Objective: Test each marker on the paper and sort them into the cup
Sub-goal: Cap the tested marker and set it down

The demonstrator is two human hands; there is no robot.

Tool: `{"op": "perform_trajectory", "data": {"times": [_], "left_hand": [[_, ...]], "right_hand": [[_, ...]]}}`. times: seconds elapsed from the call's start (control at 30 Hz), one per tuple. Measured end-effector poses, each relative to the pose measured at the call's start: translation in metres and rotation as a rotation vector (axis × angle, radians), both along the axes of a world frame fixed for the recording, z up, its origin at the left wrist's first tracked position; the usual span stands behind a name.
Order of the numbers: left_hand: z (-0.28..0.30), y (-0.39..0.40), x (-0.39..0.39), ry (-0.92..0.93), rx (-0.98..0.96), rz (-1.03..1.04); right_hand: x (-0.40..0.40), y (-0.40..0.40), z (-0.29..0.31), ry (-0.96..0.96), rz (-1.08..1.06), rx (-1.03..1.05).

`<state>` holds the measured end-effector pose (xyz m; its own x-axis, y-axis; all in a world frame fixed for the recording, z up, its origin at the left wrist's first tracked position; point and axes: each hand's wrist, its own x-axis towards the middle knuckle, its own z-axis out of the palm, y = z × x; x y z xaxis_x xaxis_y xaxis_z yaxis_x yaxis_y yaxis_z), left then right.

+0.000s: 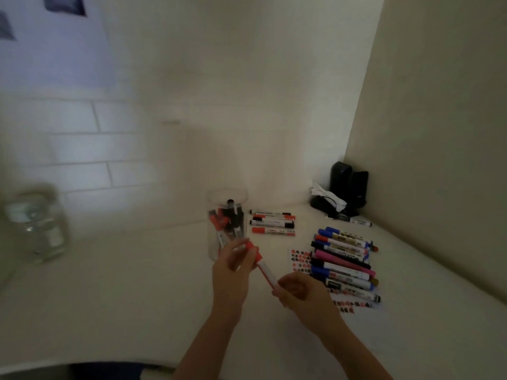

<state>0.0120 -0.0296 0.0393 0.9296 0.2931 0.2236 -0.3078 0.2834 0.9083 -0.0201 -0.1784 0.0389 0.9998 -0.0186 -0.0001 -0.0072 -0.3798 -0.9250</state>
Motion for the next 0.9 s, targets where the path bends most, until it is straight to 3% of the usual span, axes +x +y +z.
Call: {"op": "perform_trajectory", "data": {"times": [0.2, 0.37, 0.5, 0.7, 0.83, 0.9], "left_hand": [[0.052, 0.028, 0.003, -0.214, 0.325, 0.103], [0.124, 0.074, 0.033, -0.355, 0.234, 0.357], [0.146, 0.08, 0.064, -0.355, 0.341, 0.481], [0.113, 0.06, 0.108, -0.218, 0.709, 0.382], [0.104, 0.058, 0.116, -0.062, 1.136, 0.316], [0.106, 0.05, 0.108, -0.206, 1.191, 0.425]], "right_hand": [[0.022, 0.031, 0.019, -0.18, 0.023, -0.012], [0.033, 0.021, 0.033, -0.261, -0.077, -0.003], [0.045, 0.003, 0.027, -0.213, -0.129, -0.063], [0.073, -0.009, 0.018, -0.178, -0.064, -0.232], [0.098, -0.013, 0.02, -0.203, -0.014, -0.375], [0.113, -0.017, 0.022, -0.221, -0.003, -0.438]]}}
